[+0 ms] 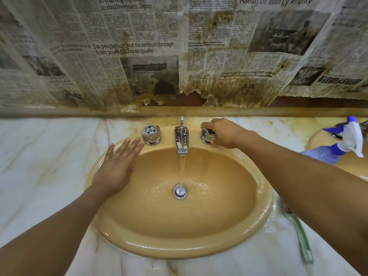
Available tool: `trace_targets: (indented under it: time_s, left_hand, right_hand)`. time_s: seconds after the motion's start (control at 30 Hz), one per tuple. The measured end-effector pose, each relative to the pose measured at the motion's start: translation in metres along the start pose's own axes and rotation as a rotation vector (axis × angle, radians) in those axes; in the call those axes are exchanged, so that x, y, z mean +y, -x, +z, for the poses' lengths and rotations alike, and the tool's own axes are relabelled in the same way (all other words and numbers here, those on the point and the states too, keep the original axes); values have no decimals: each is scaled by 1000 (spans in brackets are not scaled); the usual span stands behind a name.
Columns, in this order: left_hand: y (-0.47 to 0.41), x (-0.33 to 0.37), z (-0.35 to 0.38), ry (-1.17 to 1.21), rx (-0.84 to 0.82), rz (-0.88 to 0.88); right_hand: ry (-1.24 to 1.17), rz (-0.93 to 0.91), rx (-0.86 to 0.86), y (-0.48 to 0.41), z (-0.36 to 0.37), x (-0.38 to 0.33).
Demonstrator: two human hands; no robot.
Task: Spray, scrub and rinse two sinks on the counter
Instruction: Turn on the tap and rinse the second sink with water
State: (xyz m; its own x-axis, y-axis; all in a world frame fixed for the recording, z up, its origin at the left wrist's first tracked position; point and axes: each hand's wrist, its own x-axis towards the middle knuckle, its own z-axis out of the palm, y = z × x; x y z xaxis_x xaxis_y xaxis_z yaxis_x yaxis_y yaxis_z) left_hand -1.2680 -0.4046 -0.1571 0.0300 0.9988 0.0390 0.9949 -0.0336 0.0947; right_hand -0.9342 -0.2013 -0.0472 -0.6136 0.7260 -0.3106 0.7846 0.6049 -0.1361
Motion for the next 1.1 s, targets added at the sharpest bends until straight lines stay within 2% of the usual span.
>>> trace_targets:
  time_s: [0.17,0.23,0.3,0.33,0.37,0.47,0.53,0.63,0.7,0.77,0.87,0.97,1.1]
  left_hand:
    - [6,7,-3,9,11,-22]
    - [13,13,-5,52,39,-54]
    - [23,24,-4,133,108,-73]
    - [28,29,-3,172,148,-63]
    - [32,35,0,208,178,-48]
    - [37,46,4,291,236,-72]
    - [37,55,0,352,289,-122]
    - [40,73,-14,499,303,-224]
    - [39,85,-12,718,181,-328]
    - [36,92,0,966,115,-487]
    - [25,104,8,1326,55,-820]
    - [10,120,9,1529,0,-1020]
    - [-8,135,15,1747,-93,-1165]
  right_hand:
    - [98,-20,25,1,5,1]
    - [123,-42,275,12,20,-12]
    - [-143,0,632,32,51,-38]
    - [-336,78,724,40,70,-53]
    - [-524,175,703,45,87,-68]
    - [-1039,340,209,39,129,-103]
    - [-1354,400,20,30,136,-119]
    - [-1687,534,-29,20,132,-135]
    - [-1808,615,-57,15,128,-141]
    - [-1902,725,-44,9,124,-145]
    - [-1979,897,-36,-2,117,-148]
    - [-2041,912,-35,-8,112,-152]
    - [-2223,867,-8,-10,113,-148]
